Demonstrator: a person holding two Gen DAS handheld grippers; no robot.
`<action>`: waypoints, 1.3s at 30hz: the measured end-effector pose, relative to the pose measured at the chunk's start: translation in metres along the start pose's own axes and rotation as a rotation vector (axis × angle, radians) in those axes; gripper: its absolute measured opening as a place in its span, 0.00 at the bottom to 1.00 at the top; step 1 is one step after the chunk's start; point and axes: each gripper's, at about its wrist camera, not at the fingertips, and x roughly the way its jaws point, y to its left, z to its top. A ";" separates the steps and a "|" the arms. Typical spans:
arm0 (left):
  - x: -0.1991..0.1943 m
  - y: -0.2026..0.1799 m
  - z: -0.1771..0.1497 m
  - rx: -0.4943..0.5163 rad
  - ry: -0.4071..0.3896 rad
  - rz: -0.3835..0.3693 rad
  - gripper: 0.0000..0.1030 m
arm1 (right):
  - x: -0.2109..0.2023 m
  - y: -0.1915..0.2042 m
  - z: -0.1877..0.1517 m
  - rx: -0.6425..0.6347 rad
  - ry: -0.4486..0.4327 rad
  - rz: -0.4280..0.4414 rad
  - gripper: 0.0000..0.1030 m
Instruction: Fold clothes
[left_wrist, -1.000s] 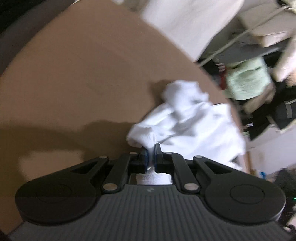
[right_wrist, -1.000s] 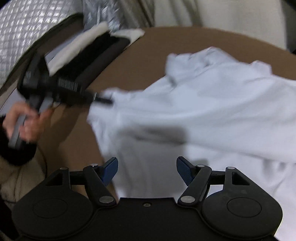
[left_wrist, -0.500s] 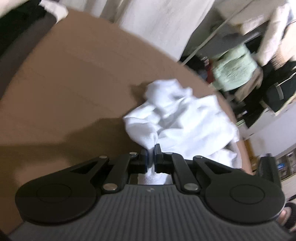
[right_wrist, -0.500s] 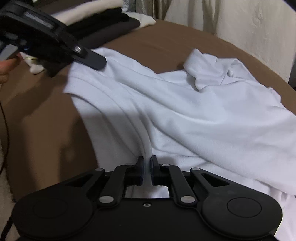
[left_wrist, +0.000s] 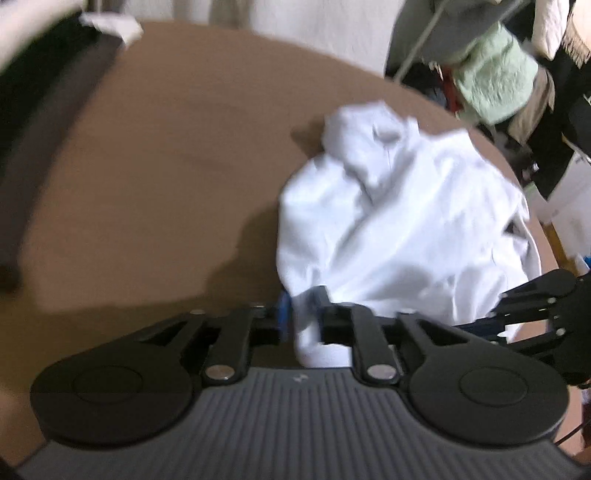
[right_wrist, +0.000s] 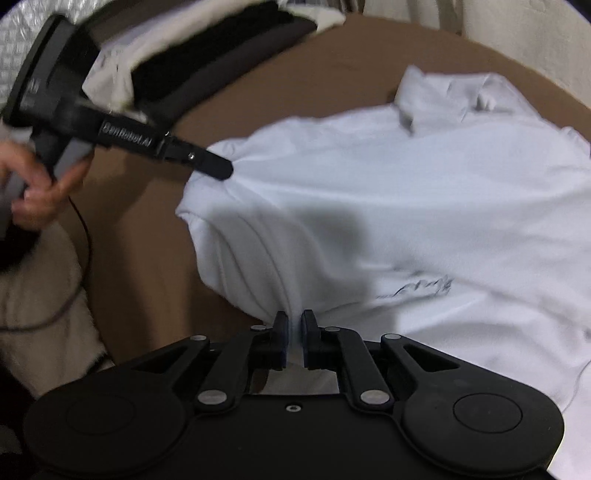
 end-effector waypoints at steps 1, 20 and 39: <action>-0.006 0.001 0.002 0.018 -0.021 0.037 0.35 | -0.007 -0.001 0.003 -0.009 -0.016 -0.016 0.28; 0.085 -0.010 0.100 -0.007 -0.091 0.039 0.51 | -0.066 -0.124 0.100 0.237 -0.269 -0.137 0.82; 0.135 0.008 0.093 -0.282 -0.153 -0.437 0.09 | -0.030 -0.178 0.123 0.357 -0.183 0.027 0.82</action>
